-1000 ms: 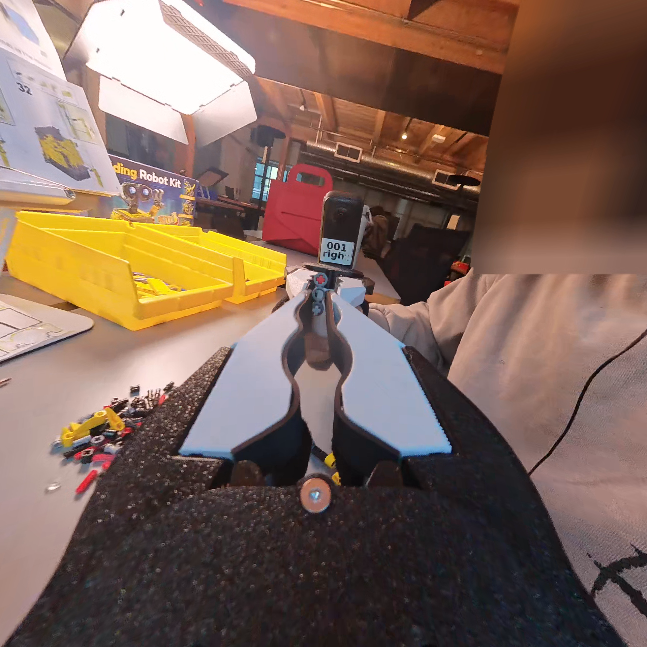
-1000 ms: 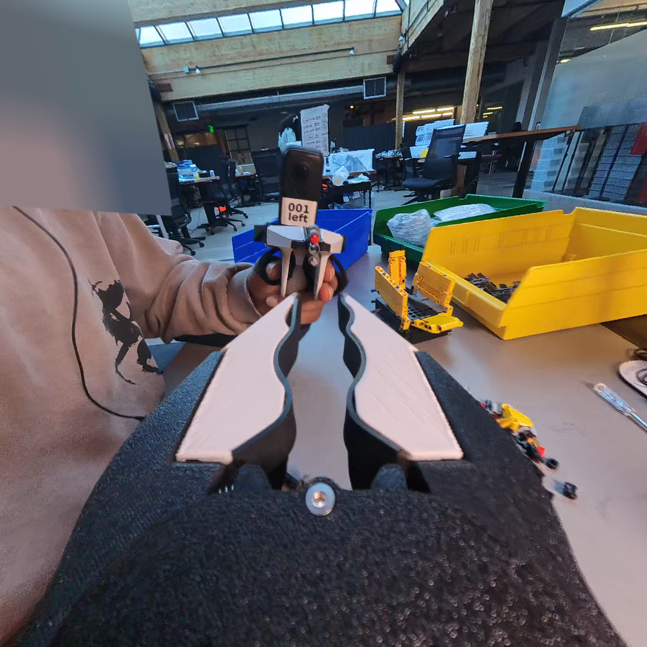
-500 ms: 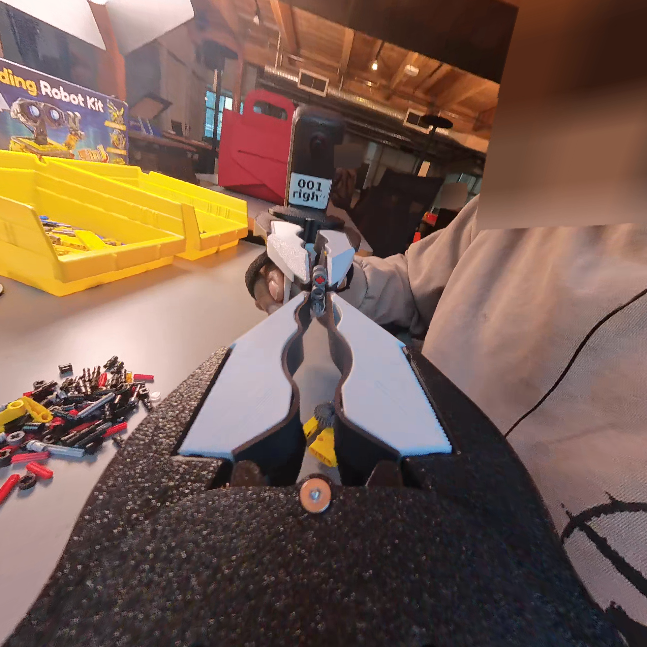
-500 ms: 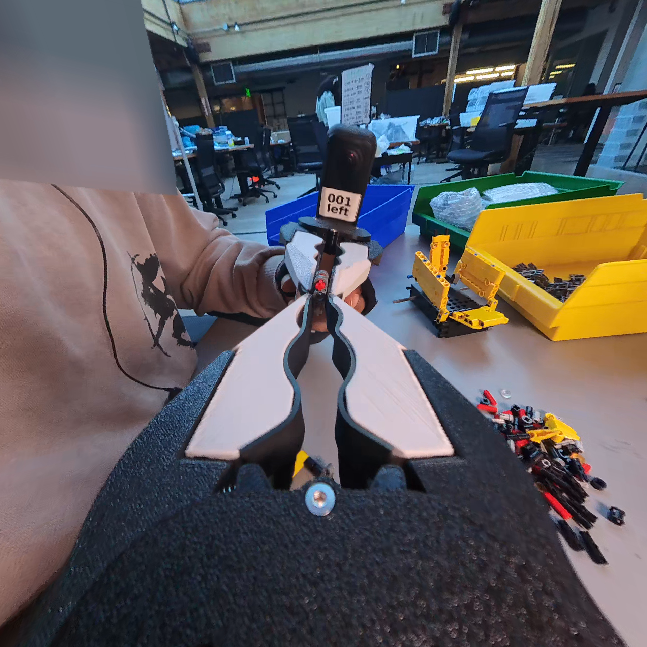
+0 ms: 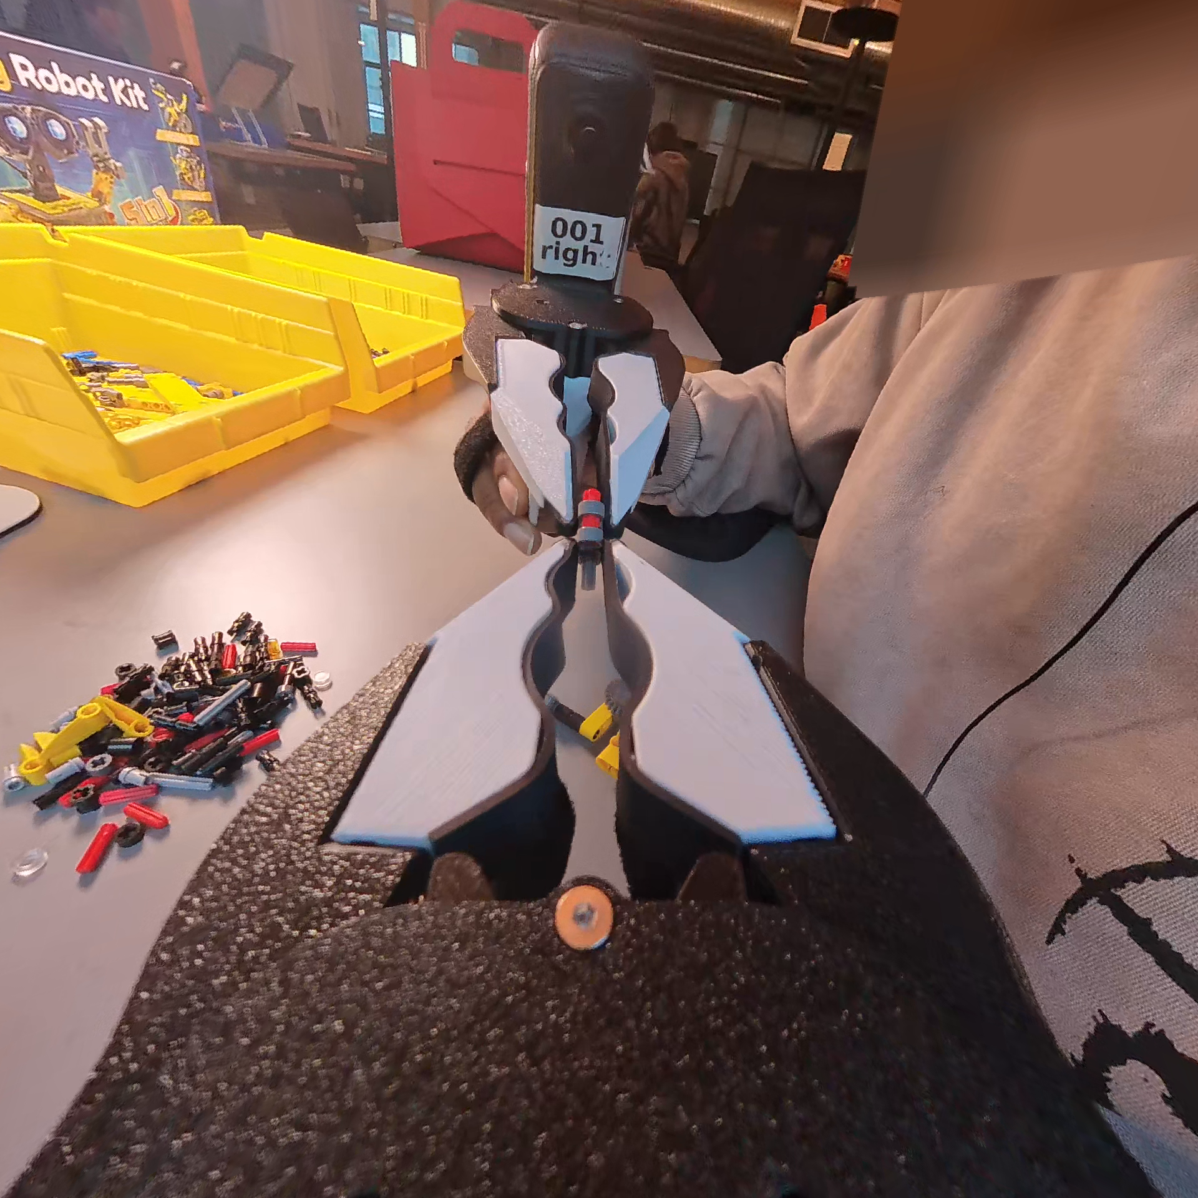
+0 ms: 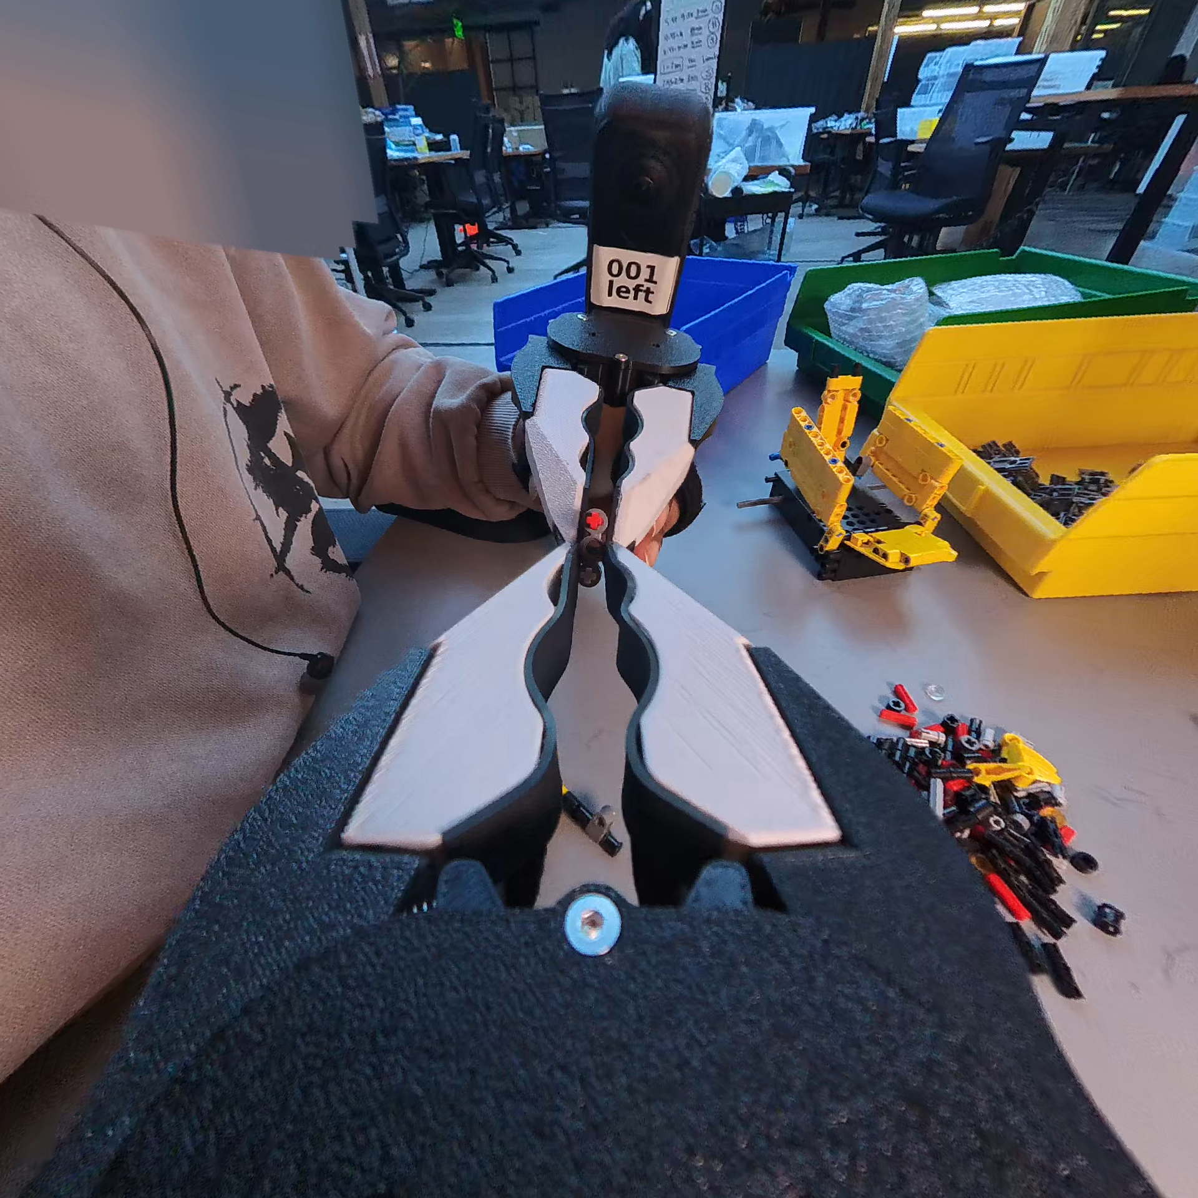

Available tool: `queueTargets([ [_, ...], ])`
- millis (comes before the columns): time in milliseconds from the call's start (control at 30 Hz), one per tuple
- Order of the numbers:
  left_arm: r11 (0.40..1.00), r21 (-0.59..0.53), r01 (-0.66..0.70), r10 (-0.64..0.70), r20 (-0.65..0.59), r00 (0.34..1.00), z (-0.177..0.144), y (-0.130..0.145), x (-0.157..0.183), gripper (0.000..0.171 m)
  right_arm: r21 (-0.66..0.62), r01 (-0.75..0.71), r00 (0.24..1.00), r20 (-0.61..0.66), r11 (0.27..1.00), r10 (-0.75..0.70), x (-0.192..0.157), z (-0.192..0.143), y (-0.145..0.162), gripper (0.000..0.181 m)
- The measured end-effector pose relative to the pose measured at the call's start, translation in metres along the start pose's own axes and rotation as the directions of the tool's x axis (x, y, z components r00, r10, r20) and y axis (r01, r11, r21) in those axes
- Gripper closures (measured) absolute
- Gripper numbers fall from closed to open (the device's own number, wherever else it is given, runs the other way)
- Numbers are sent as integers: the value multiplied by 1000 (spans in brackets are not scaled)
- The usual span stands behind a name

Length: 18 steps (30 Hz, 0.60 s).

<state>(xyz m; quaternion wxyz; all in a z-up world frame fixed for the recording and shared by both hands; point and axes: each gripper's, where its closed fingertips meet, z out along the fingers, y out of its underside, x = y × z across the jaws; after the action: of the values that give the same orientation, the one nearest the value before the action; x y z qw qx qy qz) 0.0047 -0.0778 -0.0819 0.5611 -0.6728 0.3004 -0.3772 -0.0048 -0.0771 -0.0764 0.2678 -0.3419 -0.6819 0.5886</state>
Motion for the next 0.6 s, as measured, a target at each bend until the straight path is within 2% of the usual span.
queueTargets([
  [333, 996, -49, -79, 80, 37, 996, 1, 5, 4, 166, 9, -25, 999, 32, 1000, 25, -7, 1, 3, 175],
  [433, 1000, 12, -13, 12, 51, 999, 1, -2, -2, 166, 116, -81, 997, 3, 990, 82, 1, -1, -4, 176],
  [600, 996, 81, 38, -40, 33, 999, 0, -12, -3, 167, 179, -105, 994, 16, 978, 104, 3, -5, -13, 177],
])
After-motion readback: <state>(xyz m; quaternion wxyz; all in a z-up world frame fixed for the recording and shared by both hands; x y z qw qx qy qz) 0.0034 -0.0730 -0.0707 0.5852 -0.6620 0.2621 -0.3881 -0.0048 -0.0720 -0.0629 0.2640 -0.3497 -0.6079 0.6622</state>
